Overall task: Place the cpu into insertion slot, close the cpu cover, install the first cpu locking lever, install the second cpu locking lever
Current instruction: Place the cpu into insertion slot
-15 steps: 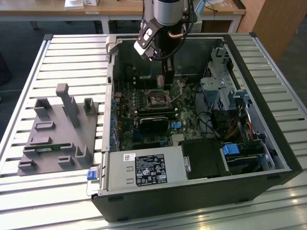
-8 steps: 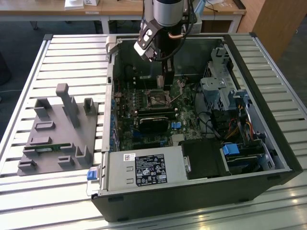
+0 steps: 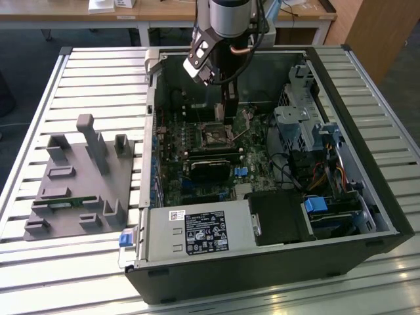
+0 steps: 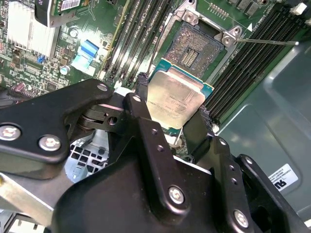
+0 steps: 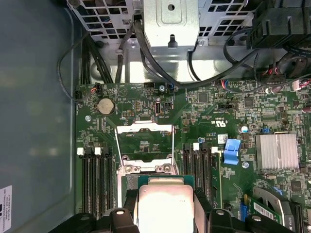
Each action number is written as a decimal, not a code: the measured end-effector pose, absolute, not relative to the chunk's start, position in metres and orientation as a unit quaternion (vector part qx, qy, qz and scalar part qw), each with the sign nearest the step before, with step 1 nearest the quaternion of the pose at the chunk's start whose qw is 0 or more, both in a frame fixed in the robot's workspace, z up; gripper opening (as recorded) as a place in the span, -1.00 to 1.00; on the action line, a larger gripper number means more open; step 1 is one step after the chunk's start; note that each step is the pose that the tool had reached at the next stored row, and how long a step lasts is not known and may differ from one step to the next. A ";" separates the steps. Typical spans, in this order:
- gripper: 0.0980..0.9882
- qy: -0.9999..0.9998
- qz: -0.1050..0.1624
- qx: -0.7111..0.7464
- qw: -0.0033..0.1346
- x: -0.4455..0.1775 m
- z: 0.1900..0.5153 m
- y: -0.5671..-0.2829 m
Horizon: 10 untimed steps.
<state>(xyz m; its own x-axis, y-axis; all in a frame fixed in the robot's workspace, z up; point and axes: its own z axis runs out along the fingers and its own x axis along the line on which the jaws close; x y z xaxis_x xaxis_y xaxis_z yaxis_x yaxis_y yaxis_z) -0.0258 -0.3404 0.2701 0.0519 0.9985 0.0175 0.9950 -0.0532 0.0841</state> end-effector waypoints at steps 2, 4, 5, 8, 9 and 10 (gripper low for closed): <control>-0.01 0.688 0.035 0.725 0.025 -0.026 0.270 -0.340; -0.01 0.688 0.035 0.725 0.025 -0.026 0.269 -0.340; -0.01 0.688 0.035 0.725 0.025 -0.026 0.269 -0.340; -0.01 0.688 0.035 0.725 0.025 -0.026 0.268 -0.340; -0.01 0.688 0.035 0.725 0.025 -0.026 0.268 -0.340; -0.01 0.688 0.035 0.725 0.025 -0.026 0.268 -0.340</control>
<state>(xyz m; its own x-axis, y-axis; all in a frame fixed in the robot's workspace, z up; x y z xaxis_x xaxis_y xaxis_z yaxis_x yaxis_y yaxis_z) -0.0258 -0.3404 0.2679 0.0519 0.9985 0.0176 0.9950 -0.0532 0.0842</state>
